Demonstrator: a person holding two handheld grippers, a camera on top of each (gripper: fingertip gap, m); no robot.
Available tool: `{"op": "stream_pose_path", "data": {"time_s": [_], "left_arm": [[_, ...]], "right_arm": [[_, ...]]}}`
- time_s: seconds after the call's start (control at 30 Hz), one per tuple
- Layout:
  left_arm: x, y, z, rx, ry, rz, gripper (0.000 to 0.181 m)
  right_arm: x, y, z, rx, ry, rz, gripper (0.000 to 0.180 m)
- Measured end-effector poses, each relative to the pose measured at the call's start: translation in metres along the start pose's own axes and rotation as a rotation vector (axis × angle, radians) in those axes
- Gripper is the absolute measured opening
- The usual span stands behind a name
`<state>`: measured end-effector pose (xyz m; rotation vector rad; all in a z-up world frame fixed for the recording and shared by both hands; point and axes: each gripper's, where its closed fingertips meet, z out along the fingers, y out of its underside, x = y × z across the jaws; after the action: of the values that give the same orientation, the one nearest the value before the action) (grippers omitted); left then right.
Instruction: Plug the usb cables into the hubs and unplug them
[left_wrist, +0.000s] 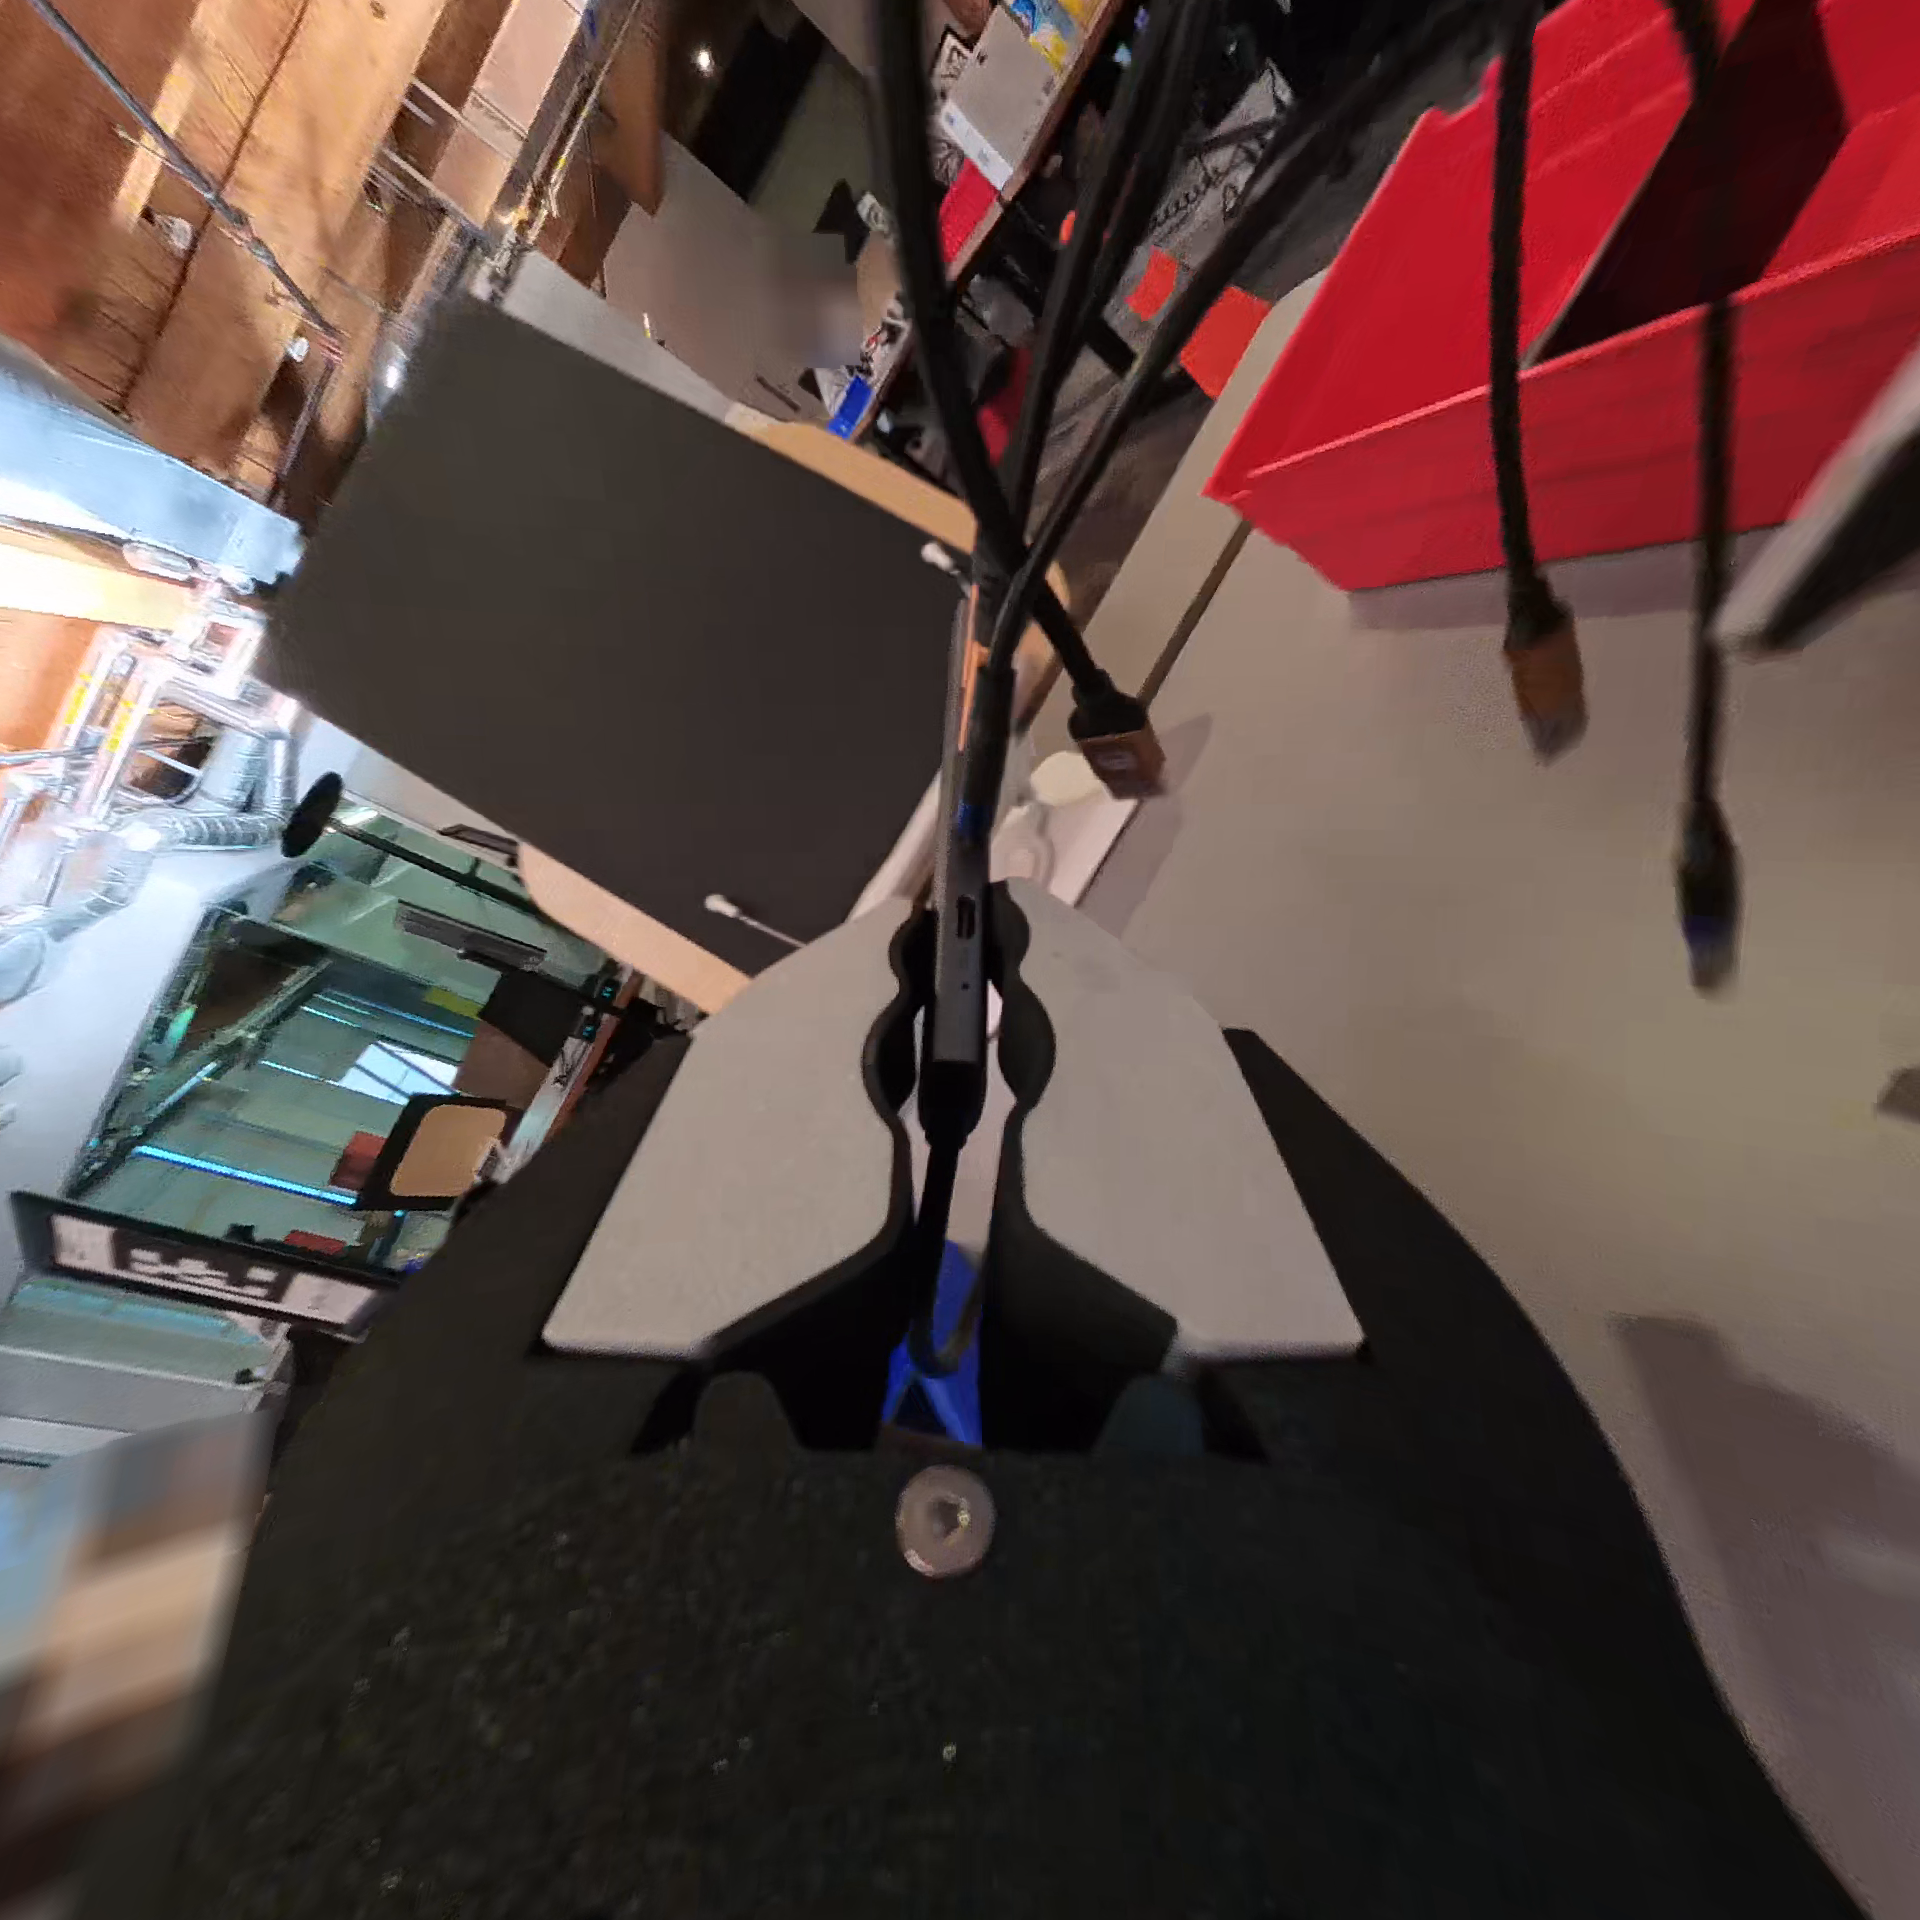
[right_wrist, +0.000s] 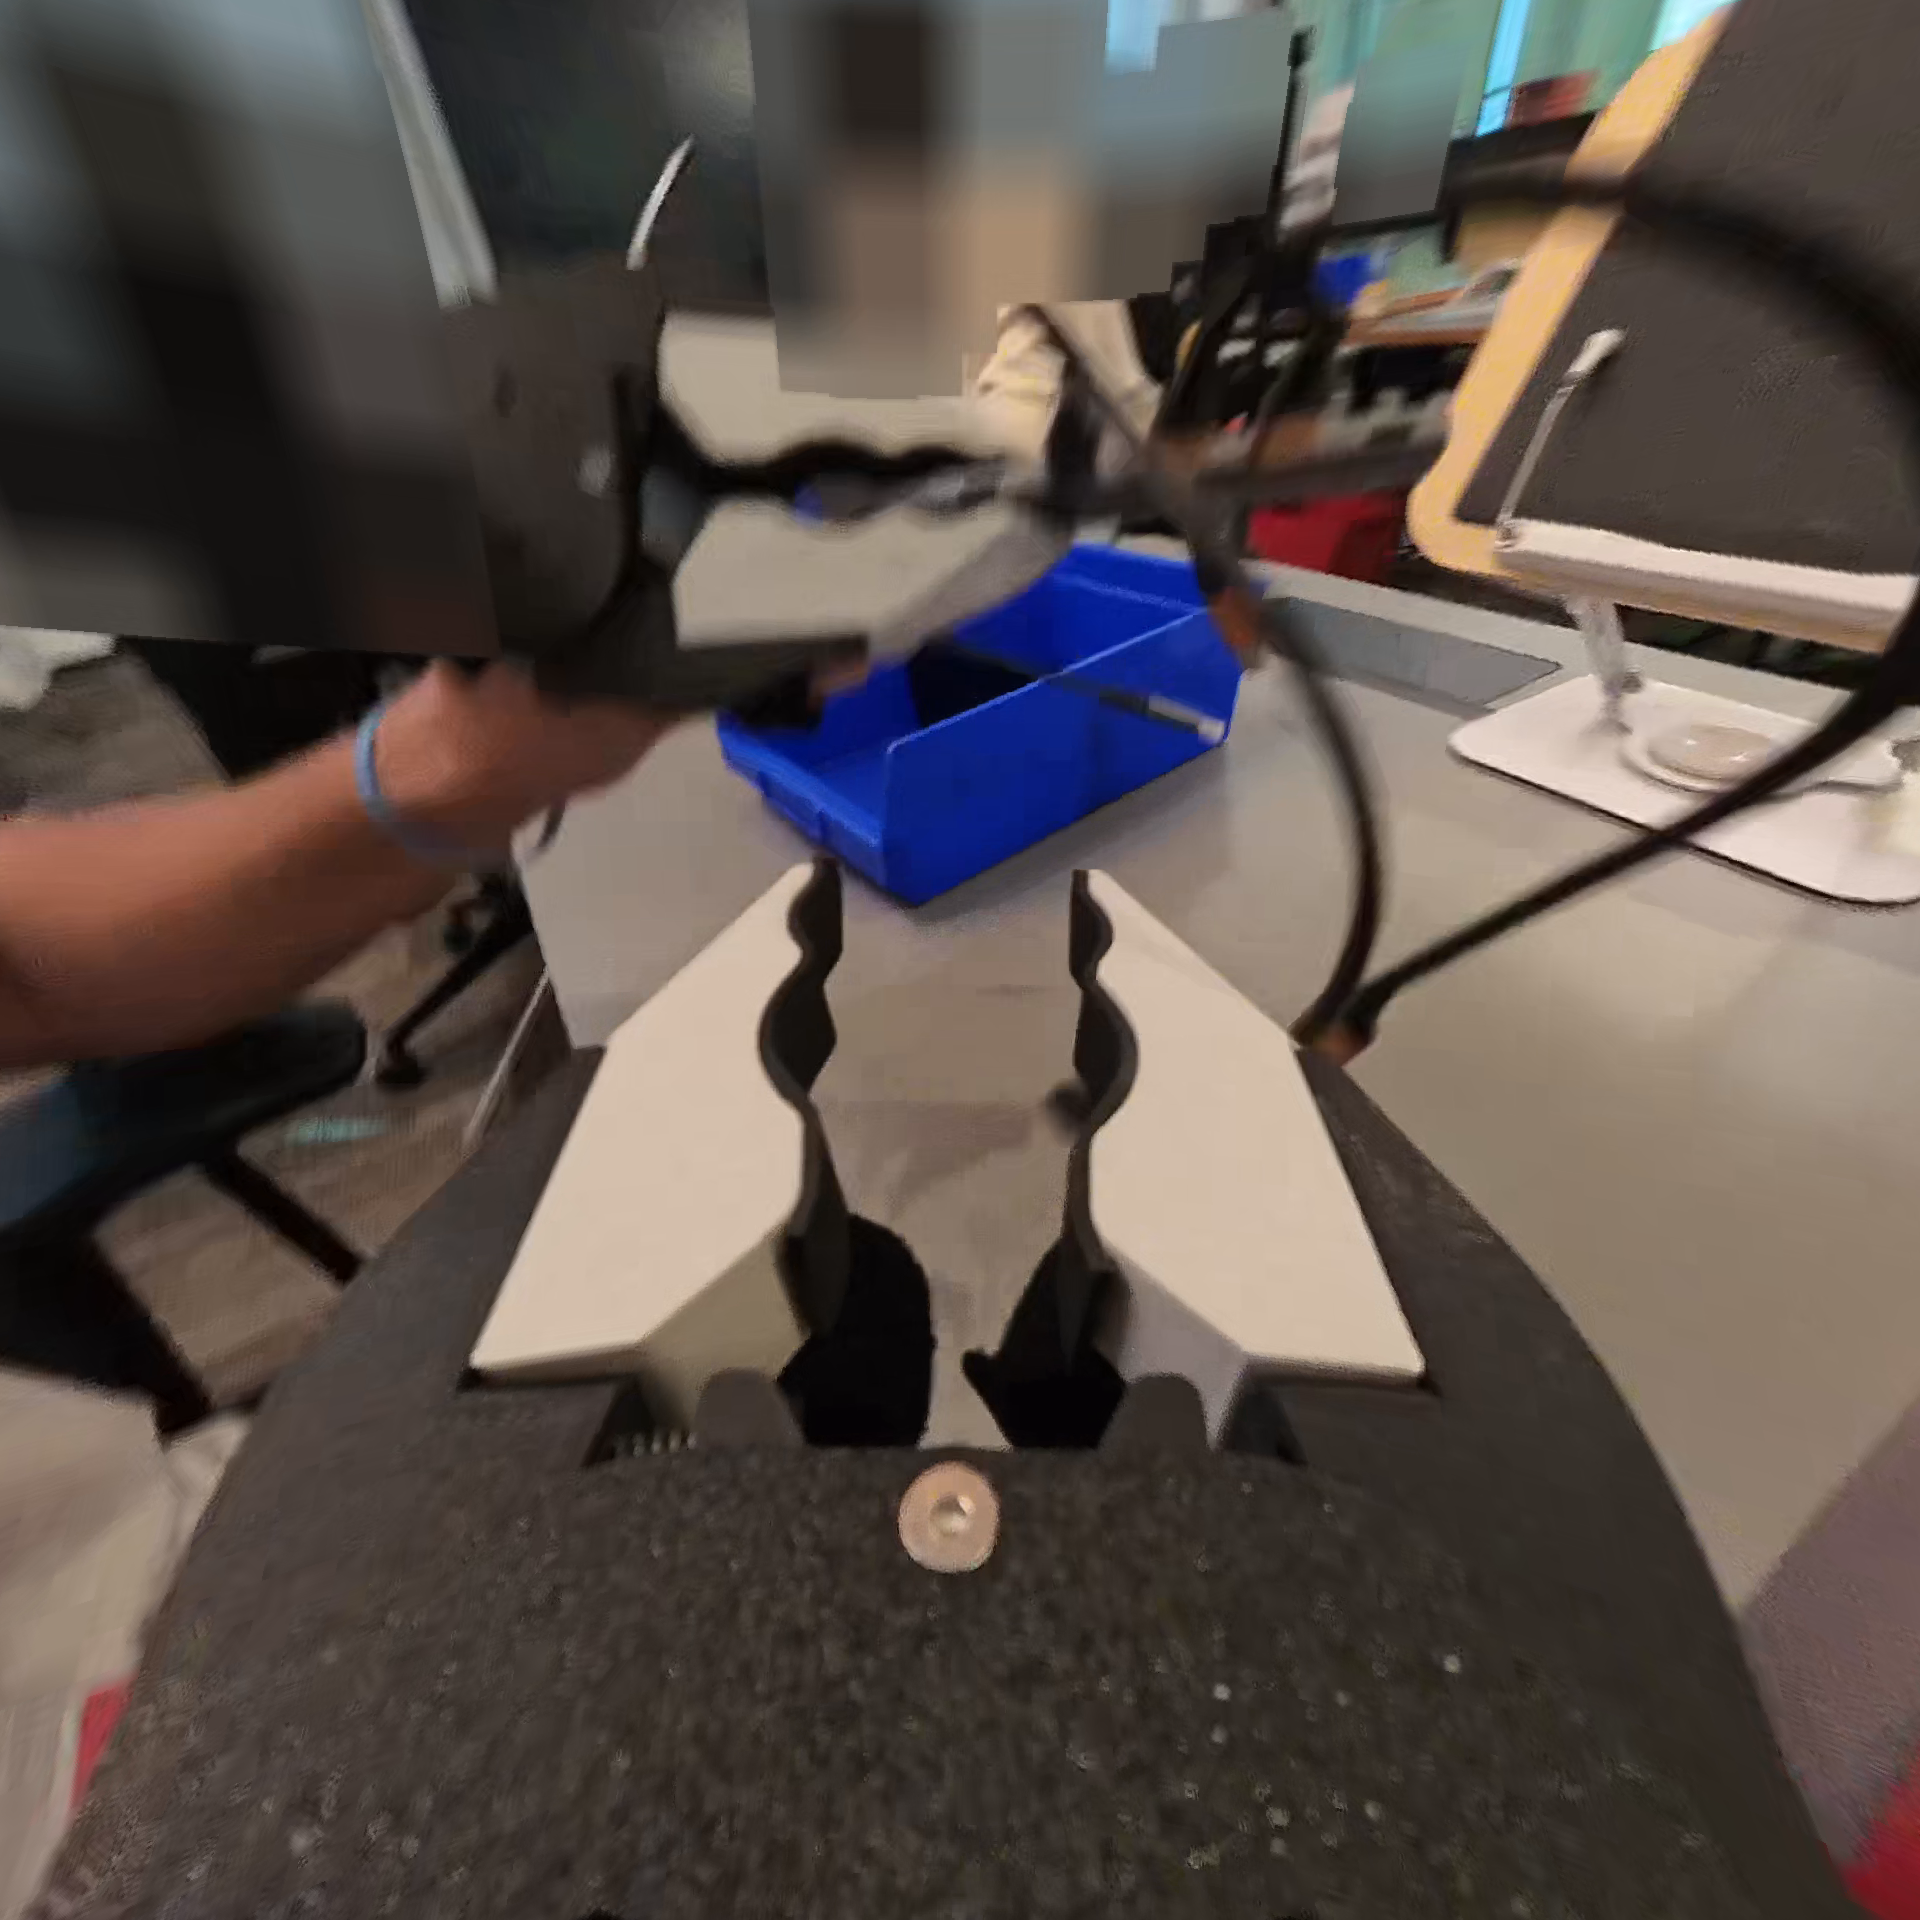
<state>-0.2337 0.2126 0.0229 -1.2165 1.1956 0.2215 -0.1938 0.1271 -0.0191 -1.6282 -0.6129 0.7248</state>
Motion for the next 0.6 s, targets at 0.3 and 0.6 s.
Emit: {"op": "stream_pose_path", "data": {"time_s": [0.3,0.6], "left_arm": [[0.086,-0.004,-0.001,-0.003,0.008,-0.009,0.01],[0.113,0.002,0.008,-0.022,0.13,-0.107,0.01]], "right_arm": [[0.033,0.009,0.015,0.152,0.184,0.145,0.034],[0.041,0.02,0.014,0.196,0.211,0.078,0.014]]}}
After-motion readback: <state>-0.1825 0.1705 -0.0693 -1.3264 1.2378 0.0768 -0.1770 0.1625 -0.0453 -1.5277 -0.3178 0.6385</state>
